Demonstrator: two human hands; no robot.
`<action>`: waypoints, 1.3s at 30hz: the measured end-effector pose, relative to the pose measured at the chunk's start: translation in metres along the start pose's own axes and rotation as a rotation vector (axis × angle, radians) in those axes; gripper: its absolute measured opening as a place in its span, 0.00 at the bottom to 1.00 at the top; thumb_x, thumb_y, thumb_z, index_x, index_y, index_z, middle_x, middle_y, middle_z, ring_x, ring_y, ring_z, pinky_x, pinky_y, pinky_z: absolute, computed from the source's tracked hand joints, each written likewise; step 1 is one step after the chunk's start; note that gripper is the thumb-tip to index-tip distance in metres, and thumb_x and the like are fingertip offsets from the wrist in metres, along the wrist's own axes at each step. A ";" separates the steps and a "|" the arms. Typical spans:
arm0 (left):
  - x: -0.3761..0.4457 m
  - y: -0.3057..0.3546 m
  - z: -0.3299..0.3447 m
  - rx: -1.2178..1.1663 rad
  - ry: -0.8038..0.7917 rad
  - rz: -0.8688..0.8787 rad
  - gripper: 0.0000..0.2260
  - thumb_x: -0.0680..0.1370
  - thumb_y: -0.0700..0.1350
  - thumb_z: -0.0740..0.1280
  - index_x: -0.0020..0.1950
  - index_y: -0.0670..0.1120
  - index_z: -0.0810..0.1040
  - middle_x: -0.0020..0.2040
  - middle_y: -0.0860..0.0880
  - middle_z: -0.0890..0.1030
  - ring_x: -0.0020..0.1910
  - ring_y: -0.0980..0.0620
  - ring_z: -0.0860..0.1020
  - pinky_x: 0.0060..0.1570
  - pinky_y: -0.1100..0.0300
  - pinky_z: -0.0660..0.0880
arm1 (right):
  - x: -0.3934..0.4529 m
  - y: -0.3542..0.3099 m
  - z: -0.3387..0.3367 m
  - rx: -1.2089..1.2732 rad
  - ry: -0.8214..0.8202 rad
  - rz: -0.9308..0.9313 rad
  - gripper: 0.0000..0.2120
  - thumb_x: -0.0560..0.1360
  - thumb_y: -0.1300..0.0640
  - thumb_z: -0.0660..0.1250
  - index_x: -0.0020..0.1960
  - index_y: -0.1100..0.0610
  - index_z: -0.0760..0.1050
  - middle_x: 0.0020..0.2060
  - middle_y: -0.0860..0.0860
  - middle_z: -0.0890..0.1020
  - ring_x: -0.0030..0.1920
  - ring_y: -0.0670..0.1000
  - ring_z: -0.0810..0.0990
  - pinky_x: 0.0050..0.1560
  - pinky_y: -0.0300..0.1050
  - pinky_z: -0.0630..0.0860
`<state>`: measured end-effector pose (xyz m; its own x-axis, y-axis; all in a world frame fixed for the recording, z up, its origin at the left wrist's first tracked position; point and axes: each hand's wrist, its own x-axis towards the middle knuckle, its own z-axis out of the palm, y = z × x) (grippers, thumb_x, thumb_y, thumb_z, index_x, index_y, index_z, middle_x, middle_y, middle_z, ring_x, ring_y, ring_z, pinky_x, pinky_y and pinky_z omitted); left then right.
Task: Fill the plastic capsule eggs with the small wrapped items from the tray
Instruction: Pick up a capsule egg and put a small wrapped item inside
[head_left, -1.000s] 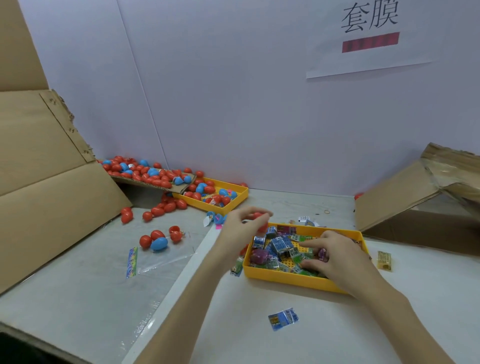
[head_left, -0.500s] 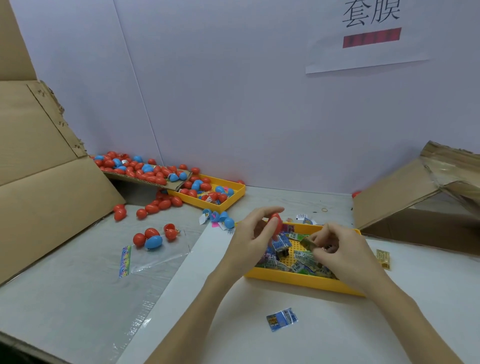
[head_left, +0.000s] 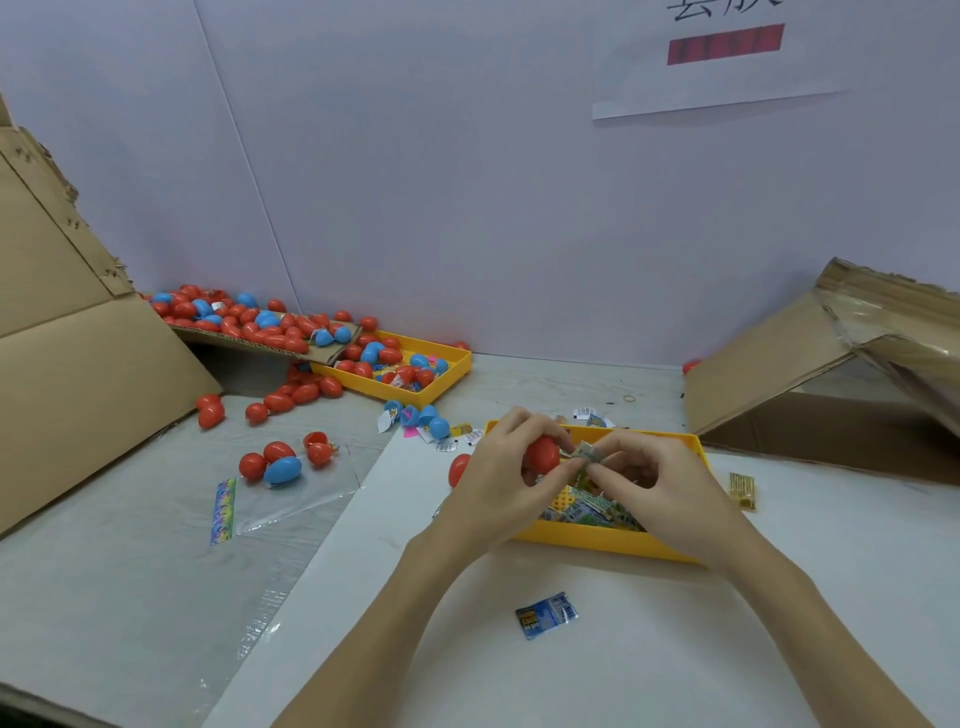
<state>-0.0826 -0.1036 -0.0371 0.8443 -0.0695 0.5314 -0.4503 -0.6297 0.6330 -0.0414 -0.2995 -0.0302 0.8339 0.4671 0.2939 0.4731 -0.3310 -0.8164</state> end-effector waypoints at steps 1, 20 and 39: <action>0.000 0.001 0.000 -0.005 0.012 0.007 0.07 0.78 0.48 0.74 0.54 0.50 0.80 0.52 0.52 0.76 0.53 0.58 0.74 0.47 0.67 0.76 | -0.001 0.000 0.001 -0.027 -0.001 -0.006 0.06 0.79 0.57 0.70 0.48 0.47 0.83 0.37 0.46 0.86 0.41 0.47 0.84 0.46 0.48 0.82; 0.002 0.013 -0.012 -0.483 -0.033 -0.316 0.17 0.75 0.43 0.77 0.61 0.49 0.76 0.54 0.48 0.84 0.49 0.50 0.85 0.48 0.59 0.82 | 0.000 0.000 0.012 0.345 0.312 0.171 0.06 0.78 0.65 0.71 0.51 0.56 0.84 0.41 0.52 0.87 0.40 0.45 0.86 0.39 0.35 0.80; 0.002 0.017 -0.001 -0.486 -0.006 -0.364 0.08 0.83 0.44 0.66 0.60 0.45 0.77 0.52 0.48 0.86 0.46 0.54 0.86 0.44 0.66 0.80 | -0.005 -0.010 0.017 0.410 0.283 0.157 0.08 0.81 0.55 0.67 0.51 0.53 0.86 0.41 0.49 0.88 0.40 0.52 0.88 0.37 0.39 0.82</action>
<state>-0.0889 -0.1134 -0.0247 0.9700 0.0784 0.2300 -0.2121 -0.1882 0.9590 -0.0553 -0.2849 -0.0325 0.9568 0.1788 0.2290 0.2335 -0.0040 -0.9723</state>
